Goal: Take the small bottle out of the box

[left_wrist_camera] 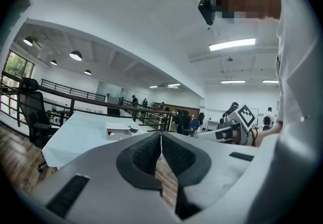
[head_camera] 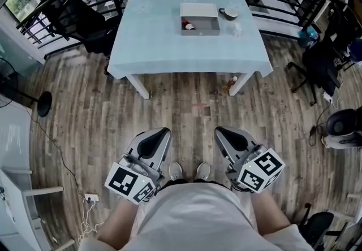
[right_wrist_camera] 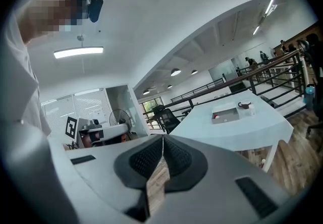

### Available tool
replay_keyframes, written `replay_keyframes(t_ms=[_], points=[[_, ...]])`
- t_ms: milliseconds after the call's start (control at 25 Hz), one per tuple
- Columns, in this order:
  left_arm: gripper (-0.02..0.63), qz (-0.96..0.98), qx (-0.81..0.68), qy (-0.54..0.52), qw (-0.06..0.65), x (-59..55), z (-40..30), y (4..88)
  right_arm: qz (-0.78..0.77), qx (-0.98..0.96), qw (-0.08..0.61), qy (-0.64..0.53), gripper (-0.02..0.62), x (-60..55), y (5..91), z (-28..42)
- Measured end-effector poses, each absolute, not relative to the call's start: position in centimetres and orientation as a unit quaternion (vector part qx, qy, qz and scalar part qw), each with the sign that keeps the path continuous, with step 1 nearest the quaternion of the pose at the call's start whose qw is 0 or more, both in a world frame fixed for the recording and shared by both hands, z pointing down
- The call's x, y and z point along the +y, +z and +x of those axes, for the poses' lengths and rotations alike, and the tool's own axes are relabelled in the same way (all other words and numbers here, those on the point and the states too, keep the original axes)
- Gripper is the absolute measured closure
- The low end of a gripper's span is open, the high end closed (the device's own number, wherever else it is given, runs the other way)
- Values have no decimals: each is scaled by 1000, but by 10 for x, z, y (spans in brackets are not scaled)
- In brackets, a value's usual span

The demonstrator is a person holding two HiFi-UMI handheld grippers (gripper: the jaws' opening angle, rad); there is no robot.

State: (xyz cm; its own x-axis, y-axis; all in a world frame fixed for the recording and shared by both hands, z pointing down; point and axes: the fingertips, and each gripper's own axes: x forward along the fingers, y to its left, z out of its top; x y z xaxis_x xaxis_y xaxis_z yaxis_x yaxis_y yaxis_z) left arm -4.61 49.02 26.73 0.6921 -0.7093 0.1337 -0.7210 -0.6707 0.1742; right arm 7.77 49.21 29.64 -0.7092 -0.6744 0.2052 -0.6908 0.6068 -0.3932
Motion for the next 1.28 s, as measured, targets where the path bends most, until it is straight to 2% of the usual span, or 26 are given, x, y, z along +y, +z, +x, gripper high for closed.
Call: replay_keyframes(t_ms=[800, 1280], points=[[583, 909, -403, 37, 97, 506, 17, 268, 350, -910, 23, 222, 572, 507, 302, 135], [583, 905, -414, 40, 91, 504, 27, 267, 340, -912, 11, 227, 572, 504, 302, 149]])
